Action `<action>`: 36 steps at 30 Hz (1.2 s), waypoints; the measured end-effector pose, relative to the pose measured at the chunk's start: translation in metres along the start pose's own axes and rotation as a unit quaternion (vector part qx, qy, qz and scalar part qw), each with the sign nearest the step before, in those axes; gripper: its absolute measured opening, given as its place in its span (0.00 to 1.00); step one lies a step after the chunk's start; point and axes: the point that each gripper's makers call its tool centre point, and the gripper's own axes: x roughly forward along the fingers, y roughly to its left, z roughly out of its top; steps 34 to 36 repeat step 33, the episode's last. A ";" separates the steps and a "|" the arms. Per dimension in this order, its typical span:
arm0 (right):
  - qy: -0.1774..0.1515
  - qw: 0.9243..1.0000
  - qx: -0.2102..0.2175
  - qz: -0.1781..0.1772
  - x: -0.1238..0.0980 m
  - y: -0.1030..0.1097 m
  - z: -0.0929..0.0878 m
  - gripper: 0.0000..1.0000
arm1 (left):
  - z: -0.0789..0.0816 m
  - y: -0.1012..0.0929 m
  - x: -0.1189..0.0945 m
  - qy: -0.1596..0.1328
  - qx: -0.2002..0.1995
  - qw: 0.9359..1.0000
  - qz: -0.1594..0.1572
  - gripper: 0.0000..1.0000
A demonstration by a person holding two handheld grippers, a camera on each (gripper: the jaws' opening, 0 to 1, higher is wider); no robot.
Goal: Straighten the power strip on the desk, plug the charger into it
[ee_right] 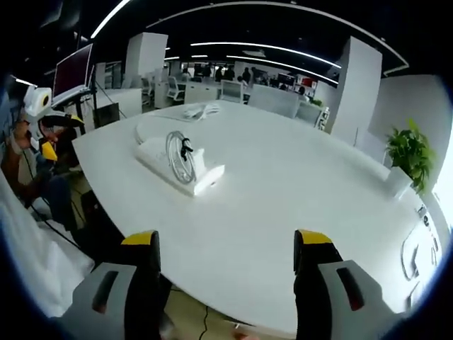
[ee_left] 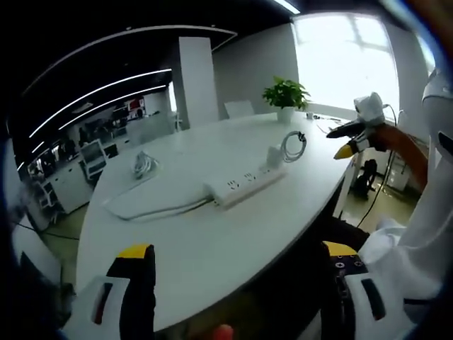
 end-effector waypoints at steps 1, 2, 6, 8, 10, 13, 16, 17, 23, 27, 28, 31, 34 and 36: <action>0.000 1.000 0.000 0.001 0.000 0.001 0.000 0.76 | -0.001 0.000 0.000 0.001 0.000 1.000 0.000 0.96; 0.000 1.000 0.000 0.002 0.001 0.002 0.001 0.76 | -0.001 0.000 -0.001 0.002 -0.001 1.000 0.000 0.96; -0.004 1.000 -0.001 0.002 0.003 0.004 0.005 0.76 | -0.001 0.000 -0.004 -0.001 -0.001 1.000 0.000 0.96; -0.004 1.000 -0.002 0.003 0.003 0.004 0.005 0.76 | -0.002 0.000 -0.004 -0.002 0.000 1.000 0.000 0.96; -0.003 1.000 -0.003 0.004 0.004 0.005 0.005 0.76 | -0.002 0.000 -0.005 -0.002 0.001 1.000 -0.001 0.96; -0.005 1.000 -0.004 0.004 0.005 0.006 0.007 0.76 | -0.001 0.000 -0.006 -0.003 0.002 1.000 -0.001 0.96; -0.005 1.000 -0.004 0.005 0.006 0.007 0.008 0.76 | -0.002 0.000 -0.006 -0.003 0.003 1.000 0.000 0.96; -0.005 1.000 -0.004 0.006 0.007 0.008 0.008 0.76 | -0.003 0.001 -0.006 -0.002 0.003 1.000 0.001 0.96; -0.005 1.000 -0.005 0.007 0.009 0.009 0.009 0.76 | -0.002 0.001 -0.006 -0.001 0.006 1.000 0.000 0.96; -0.014 1.000 -0.002 0.007 0.007 0.008 0.010 0.76 | -0.001 -0.002 -0.003 -0.001 0.012 1.000 -0.004 0.96; -0.015 1.000 -0.003 0.008 0.007 0.008 0.011 0.76 | 0.000 -0.002 -0.002 -0.002 0.014 1.000 -0.004 0.96; -0.026 1.000 0.003 0.008 0.004 0.008 0.014 0.76 | 0.003 -0.001 0.000 -0.006 0.017 1.000 -0.006 0.96; -0.028 1.000 0.005 0.011 0.001 0.010 0.013 0.76 | 0.005 0.000 0.003 -0.008 0.018 1.000 -0.006 0.96; -0.028 1.000 0.005 0.011 0.001 0.010 0.013 0.76 | 0.005 0.000 0.003 -0.008 0.018 1.000 -0.006 0.96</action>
